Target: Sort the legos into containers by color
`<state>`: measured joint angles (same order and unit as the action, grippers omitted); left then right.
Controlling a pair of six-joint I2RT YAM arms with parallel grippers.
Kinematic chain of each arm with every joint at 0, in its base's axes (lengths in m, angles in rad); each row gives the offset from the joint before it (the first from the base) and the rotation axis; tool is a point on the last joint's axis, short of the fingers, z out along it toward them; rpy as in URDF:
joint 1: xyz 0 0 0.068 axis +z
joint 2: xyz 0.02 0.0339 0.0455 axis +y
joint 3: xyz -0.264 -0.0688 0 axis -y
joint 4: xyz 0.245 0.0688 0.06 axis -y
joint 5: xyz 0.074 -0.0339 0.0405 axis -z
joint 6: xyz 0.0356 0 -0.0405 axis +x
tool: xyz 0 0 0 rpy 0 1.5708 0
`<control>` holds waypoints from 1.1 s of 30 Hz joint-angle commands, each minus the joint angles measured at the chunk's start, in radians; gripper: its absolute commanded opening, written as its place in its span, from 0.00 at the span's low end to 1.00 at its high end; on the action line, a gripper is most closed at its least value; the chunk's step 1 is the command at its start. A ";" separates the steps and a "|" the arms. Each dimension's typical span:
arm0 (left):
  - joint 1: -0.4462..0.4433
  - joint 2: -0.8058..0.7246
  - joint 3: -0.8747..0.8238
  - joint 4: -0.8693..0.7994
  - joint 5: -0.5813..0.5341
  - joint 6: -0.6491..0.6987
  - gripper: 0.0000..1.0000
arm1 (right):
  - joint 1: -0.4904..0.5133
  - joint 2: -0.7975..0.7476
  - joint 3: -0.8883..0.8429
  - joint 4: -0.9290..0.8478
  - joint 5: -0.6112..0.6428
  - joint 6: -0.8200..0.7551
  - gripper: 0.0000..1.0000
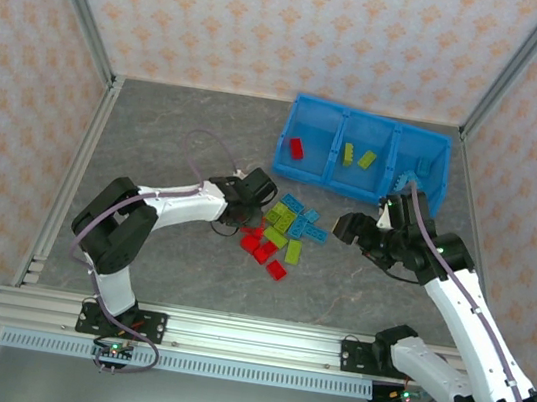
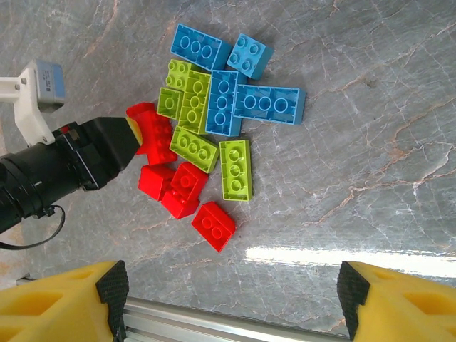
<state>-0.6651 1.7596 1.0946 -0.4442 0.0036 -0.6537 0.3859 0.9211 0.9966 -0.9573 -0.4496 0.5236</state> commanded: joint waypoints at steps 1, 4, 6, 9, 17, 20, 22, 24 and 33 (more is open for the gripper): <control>0.009 0.030 0.002 0.043 0.024 0.022 0.50 | 0.006 -0.007 -0.002 0.002 0.004 0.015 0.79; 0.010 0.061 0.014 0.023 -0.002 0.028 0.53 | 0.007 -0.011 -0.003 -0.004 0.005 0.018 0.79; 0.011 0.073 0.014 0.014 -0.014 0.032 0.52 | 0.010 -0.016 -0.001 -0.007 0.009 0.020 0.79; 0.012 0.083 0.004 -0.011 -0.057 0.042 0.48 | 0.009 -0.016 0.000 -0.008 0.012 0.024 0.80; 0.009 -0.009 -0.034 0.009 -0.011 0.075 0.20 | 0.019 -0.014 0.001 0.027 -0.035 0.019 0.80; -0.011 -0.109 0.020 0.021 0.037 0.101 0.20 | 0.036 -0.035 -0.021 0.101 -0.095 0.031 0.80; -0.028 -0.128 0.105 0.006 0.033 0.114 0.20 | 0.040 -0.047 -0.040 0.157 -0.119 0.052 0.81; -0.032 -0.095 0.223 -0.022 0.006 0.163 0.20 | 0.041 -0.056 -0.052 0.188 -0.117 0.069 0.81; 0.029 0.345 0.857 -0.160 -0.134 0.327 0.20 | 0.042 -0.076 -0.047 0.141 -0.053 0.079 0.82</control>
<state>-0.6670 1.9594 1.8362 -0.4931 -0.0631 -0.4088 0.4213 0.8711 0.9524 -0.8139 -0.5362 0.5911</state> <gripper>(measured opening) 0.267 0.817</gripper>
